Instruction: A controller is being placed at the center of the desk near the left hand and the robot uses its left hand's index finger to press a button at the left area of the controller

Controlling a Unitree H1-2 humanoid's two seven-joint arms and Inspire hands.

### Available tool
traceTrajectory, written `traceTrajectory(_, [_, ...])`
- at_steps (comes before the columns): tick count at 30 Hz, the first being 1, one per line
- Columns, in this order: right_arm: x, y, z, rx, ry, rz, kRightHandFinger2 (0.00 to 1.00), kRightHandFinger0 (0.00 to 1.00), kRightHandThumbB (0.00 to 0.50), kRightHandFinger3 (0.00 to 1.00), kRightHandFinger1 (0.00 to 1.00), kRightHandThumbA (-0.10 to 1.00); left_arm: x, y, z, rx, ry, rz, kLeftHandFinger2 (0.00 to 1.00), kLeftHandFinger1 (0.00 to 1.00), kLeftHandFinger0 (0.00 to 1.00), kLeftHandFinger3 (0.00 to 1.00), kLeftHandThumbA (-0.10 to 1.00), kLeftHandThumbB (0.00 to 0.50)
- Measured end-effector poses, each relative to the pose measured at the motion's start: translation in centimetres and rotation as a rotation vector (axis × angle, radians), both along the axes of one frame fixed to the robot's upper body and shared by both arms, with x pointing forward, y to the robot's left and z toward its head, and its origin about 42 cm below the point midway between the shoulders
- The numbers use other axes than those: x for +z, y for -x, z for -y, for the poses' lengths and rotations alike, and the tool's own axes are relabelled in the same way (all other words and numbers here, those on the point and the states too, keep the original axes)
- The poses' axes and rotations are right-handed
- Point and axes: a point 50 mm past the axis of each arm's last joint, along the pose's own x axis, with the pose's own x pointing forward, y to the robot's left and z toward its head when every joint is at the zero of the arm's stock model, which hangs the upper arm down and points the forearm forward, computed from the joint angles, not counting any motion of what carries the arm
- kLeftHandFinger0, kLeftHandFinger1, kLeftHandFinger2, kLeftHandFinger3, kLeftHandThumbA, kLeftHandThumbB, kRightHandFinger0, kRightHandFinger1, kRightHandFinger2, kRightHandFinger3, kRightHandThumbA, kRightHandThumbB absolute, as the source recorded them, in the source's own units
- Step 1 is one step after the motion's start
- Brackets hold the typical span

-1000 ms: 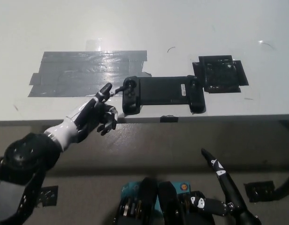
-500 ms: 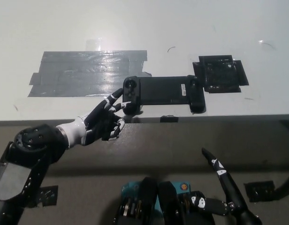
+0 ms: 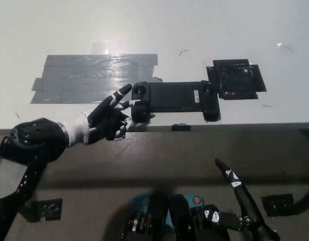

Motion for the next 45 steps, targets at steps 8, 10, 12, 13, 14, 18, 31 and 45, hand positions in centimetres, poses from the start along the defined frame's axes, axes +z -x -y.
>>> traceTrajectory(8, [0.1,-0.1,0.0,0.004,0.001,0.002,1.0,1.0,0.238,1.0,1.0,1.0,0.9,-0.5,-0.2,-0.02,-0.069,0.016,0.08,0.0,0.0,1.0,1.0,0.464])
traceTrajectory(10, [0.1,-0.1,-0.1,0.005,0.001,0.002,1.0,1.0,0.236,1.0,1.0,1.0,0.9,-0.5,-0.2,-0.021,-0.079,0.014,0.1,0.0,0.0,1.0,1.0,0.479])
traceTrajectory(12, [0.1,-0.1,-0.1,0.006,0.001,0.002,1.0,1.0,0.235,1.0,1.0,1.0,0.8,-0.6,-0.1,-0.025,-0.097,0.012,0.12,0.0,0.0,1.0,1.0,0.474])
traceTrajectory(13, [0.1,-0.1,-0.1,0.007,0.001,0.002,1.0,1.0,0.233,1.0,1.0,1.0,0.7,-0.7,0.0,-0.027,-0.105,0.012,0.13,0.0,0.01,1.0,1.0,0.474])
traceTrajectory(14, [0.1,-0.1,-0.1,0.007,0.001,0.003,1.0,1.0,0.231,1.0,1.0,1.0,0.7,-0.7,0.0,-0.028,-0.112,0.013,0.13,0.0,0.01,1.0,1.0,0.474])
traceTrajectory(18, [0.2,-0.1,-0.1,0.007,0.002,0.004,1.0,1.0,0.227,1.0,1.0,1.0,0.7,-0.9,0.0,-0.022,-0.137,0.016,0.13,0.0,0.0,1.0,1.0,0.466])
traceTrajectory(31, [0.2,-0.2,-0.1,0.008,0.002,0.005,1.0,1.0,0.247,1.0,1.0,1.0,0.7,-2.1,-0.9,0.027,-0.206,0.01,0.26,0.0,0.06,1.0,1.0,0.465])
traceTrajectory(45, [0.2,-0.2,-0.1,0.007,0.002,0.006,1.0,1.0,0.261,1.0,1.0,1.0,1.0,-2.4,-1.1,0.023,-0.246,0.022,0.24,0.0,0.0,1.0,1.0,0.464])
